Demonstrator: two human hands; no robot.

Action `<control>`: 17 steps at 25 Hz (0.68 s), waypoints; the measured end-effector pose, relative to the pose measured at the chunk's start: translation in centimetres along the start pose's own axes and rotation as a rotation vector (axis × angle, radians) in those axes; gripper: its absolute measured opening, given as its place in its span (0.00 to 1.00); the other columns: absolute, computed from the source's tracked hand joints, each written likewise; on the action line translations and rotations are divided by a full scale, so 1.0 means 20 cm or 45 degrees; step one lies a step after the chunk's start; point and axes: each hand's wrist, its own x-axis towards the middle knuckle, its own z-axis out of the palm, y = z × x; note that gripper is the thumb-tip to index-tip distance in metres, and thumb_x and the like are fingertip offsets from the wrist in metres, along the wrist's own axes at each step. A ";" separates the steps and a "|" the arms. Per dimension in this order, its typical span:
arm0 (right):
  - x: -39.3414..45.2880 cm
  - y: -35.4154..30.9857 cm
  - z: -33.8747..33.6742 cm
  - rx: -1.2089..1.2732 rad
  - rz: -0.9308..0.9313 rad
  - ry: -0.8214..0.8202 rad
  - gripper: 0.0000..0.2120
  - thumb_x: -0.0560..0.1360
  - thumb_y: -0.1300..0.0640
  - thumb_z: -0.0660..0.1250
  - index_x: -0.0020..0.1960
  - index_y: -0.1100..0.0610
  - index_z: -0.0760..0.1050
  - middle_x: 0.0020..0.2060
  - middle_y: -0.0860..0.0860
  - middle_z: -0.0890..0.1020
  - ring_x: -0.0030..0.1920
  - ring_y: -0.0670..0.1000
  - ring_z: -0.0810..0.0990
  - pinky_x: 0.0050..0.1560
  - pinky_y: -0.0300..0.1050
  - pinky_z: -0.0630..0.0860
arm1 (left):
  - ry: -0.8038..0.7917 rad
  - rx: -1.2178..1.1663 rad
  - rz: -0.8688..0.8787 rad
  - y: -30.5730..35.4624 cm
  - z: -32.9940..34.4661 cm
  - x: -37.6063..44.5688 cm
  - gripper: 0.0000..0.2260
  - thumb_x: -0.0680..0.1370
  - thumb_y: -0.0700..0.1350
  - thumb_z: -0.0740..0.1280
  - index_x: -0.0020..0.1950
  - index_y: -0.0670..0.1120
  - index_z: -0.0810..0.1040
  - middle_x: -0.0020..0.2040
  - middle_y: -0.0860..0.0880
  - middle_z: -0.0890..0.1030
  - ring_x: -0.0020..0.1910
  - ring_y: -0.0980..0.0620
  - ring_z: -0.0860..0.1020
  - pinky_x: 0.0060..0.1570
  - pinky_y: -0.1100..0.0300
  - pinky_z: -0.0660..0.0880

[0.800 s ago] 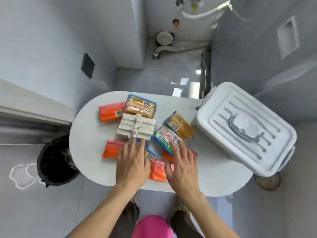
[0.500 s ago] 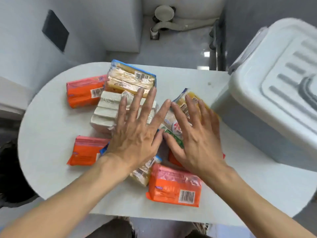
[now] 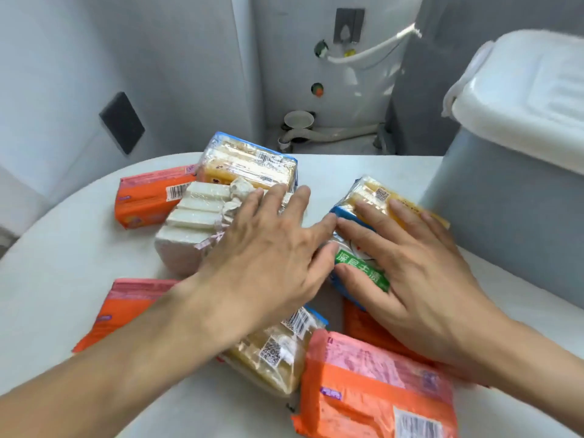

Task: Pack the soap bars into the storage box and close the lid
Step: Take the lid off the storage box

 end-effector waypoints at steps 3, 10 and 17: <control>-0.03 -0.04 -0.02 -0.131 -0.018 -0.030 0.29 0.74 0.35 0.52 0.70 0.45 0.70 0.72 0.50 0.71 0.69 0.61 0.67 0.67 0.63 0.65 | -0.160 0.020 0.019 -0.02 -0.03 0.01 0.24 0.78 0.59 0.48 0.72 0.59 0.68 0.77 0.42 0.63 0.73 0.38 0.60 0.71 0.41 0.56; -0.20 -0.07 -0.21 0.204 -0.008 -0.263 0.30 0.77 0.35 0.58 0.75 0.47 0.65 0.76 0.49 0.66 0.75 0.52 0.61 0.72 0.48 0.56 | -0.487 -0.021 0.073 0.00 -0.22 -0.06 0.20 0.79 0.56 0.57 0.72 0.60 0.69 0.80 0.47 0.55 0.78 0.45 0.52 0.74 0.45 0.53; -0.46 0.07 -0.54 -0.044 -0.134 0.554 0.21 0.72 0.54 0.70 0.64 0.53 0.75 0.64 0.51 0.79 0.63 0.55 0.76 0.60 0.53 0.74 | -0.071 -0.052 0.078 0.36 -0.42 -0.10 0.16 0.75 0.50 0.61 0.60 0.51 0.78 0.55 0.49 0.78 0.57 0.45 0.76 0.53 0.48 0.75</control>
